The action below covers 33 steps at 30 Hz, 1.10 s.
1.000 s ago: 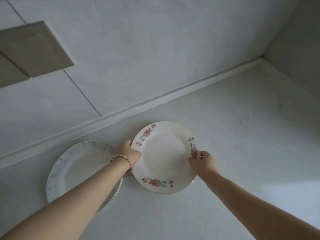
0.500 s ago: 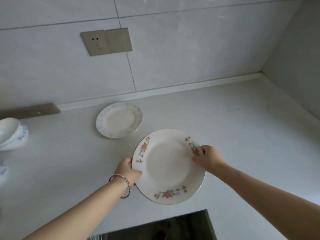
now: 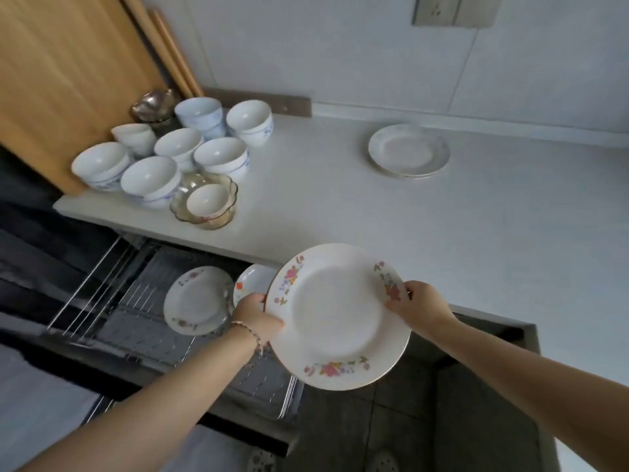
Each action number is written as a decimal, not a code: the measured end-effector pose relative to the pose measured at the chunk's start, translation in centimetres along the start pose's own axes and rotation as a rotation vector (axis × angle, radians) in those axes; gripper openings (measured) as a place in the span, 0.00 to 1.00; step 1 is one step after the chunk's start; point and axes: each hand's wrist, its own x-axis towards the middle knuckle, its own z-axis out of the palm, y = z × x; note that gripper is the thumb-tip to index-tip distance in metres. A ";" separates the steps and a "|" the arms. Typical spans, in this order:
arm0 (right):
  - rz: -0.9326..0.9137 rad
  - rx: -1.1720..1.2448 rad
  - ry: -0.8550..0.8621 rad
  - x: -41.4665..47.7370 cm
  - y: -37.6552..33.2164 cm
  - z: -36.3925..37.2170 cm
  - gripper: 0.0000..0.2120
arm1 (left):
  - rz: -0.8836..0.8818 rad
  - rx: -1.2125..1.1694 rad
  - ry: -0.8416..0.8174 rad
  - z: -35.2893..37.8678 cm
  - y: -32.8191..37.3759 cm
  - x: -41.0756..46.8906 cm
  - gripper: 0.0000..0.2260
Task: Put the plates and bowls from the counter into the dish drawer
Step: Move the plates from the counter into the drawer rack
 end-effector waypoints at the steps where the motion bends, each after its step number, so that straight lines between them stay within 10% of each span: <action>1: -0.009 0.005 -0.021 -0.4 -1.1 2.0 0.11 | -0.016 -0.016 0.012 -1.7 -1.9 0.1 0.13; 14: 0.044 -0.008 -0.145 -1.2 -13.7 26.9 0.08 | -0.148 -0.113 0.079 -21.6 -18.6 6.7 0.15; 33: 0.370 0.173 -0.067 13.9 -17.2 43.7 0.18 | -0.274 0.134 0.114 -24.3 -23.0 30.3 0.21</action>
